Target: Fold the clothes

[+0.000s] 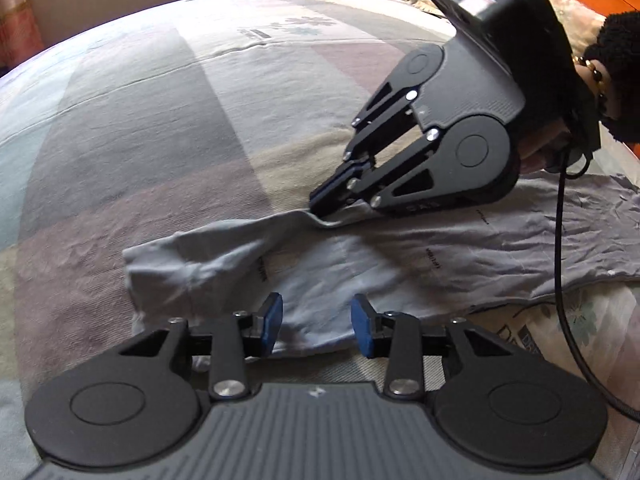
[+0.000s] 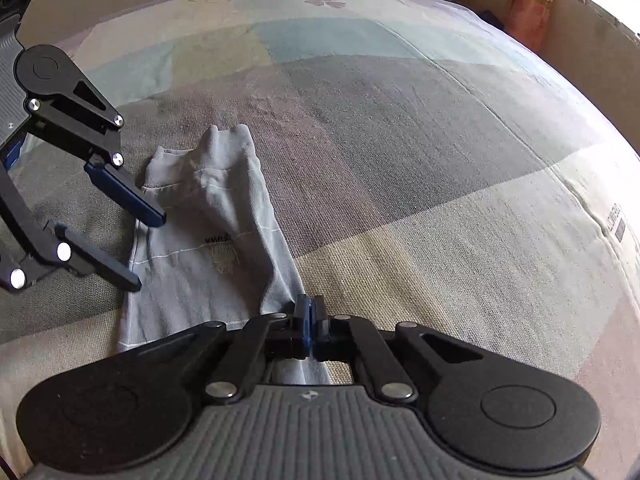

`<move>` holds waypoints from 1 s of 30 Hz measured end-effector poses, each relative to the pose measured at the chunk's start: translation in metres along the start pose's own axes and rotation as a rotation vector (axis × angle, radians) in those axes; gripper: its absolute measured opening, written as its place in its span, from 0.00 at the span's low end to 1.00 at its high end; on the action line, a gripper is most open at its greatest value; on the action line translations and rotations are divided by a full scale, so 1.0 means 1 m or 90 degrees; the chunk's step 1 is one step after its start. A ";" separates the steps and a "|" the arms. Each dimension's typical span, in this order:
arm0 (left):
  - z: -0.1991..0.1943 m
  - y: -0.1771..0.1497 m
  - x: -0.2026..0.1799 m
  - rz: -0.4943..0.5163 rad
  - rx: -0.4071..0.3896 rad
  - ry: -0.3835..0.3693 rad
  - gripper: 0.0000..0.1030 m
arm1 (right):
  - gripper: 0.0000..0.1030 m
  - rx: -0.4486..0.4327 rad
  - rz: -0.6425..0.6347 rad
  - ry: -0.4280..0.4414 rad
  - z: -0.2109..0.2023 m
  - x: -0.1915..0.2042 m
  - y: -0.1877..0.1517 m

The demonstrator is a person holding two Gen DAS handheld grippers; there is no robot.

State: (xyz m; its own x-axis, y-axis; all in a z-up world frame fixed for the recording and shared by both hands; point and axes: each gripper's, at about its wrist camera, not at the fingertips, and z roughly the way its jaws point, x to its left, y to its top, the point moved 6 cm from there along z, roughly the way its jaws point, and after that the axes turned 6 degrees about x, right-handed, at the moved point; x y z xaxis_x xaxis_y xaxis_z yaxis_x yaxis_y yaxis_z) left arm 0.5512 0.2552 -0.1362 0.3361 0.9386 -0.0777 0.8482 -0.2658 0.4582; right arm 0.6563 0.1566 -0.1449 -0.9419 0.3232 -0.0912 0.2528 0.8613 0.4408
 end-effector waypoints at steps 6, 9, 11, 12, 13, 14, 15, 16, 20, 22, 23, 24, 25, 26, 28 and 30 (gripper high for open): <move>0.005 -0.011 -0.010 -0.013 0.043 -0.016 0.41 | 0.00 -0.005 -0.004 -0.001 -0.001 -0.004 -0.001; -0.004 -0.027 -0.011 0.009 0.056 -0.016 0.42 | 0.00 -0.003 -0.006 -0.069 0.003 -0.018 0.001; -0.005 -0.026 -0.010 0.007 0.065 -0.019 0.42 | 0.02 0.003 0.037 -0.055 -0.004 -0.026 0.003; -0.004 -0.024 -0.010 0.006 0.068 -0.020 0.43 | 0.02 0.002 0.039 -0.044 -0.009 -0.024 0.003; -0.004 -0.023 -0.010 0.005 0.068 -0.021 0.43 | 0.03 -0.002 0.040 -0.032 -0.015 -0.021 0.002; -0.004 -0.024 -0.010 0.004 0.067 -0.022 0.43 | 0.08 -0.007 0.037 -0.015 -0.021 -0.016 -0.001; -0.004 -0.025 -0.010 0.003 0.065 -0.022 0.44 | 0.12 -0.012 0.034 -0.002 -0.027 -0.011 -0.003; -0.004 -0.026 -0.010 0.005 0.060 -0.021 0.44 | 0.21 -0.009 0.027 0.005 -0.029 -0.005 -0.007; -0.002 -0.027 -0.009 -0.003 0.052 -0.026 0.47 | 0.27 0.017 -0.002 0.006 -0.019 0.010 -0.022; -0.001 -0.027 -0.010 -0.004 0.052 -0.028 0.50 | 0.25 0.010 0.000 -0.008 -0.017 0.010 -0.021; -0.001 -0.027 -0.010 -0.002 0.052 -0.028 0.50 | 0.00 0.011 -0.010 -0.039 -0.016 0.010 -0.019; -0.001 -0.028 -0.011 0.001 0.052 -0.027 0.50 | 0.00 0.015 -0.034 -0.099 -0.012 0.007 -0.018; -0.002 -0.028 -0.011 0.003 0.051 -0.027 0.51 | 0.01 0.019 -0.040 -0.146 -0.008 -0.002 -0.018; -0.002 -0.029 -0.011 0.004 0.051 -0.026 0.51 | 0.01 0.024 -0.010 -0.149 -0.004 -0.014 -0.018; -0.002 -0.030 -0.012 0.006 0.050 -0.024 0.52 | 0.01 0.016 0.051 -0.128 -0.010 -0.034 -0.015; -0.002 -0.030 -0.012 0.001 0.046 -0.029 0.55 | 0.02 -0.001 0.069 -0.102 -0.025 -0.038 -0.011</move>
State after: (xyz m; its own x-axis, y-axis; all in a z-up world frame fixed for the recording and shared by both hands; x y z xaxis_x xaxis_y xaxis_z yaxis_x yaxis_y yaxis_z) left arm 0.5207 0.2523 -0.1478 0.3540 0.9278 -0.1175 0.8743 -0.2837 0.3939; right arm 0.6837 0.1251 -0.1244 -0.8621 0.4720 -0.1843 0.3498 0.8176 0.4574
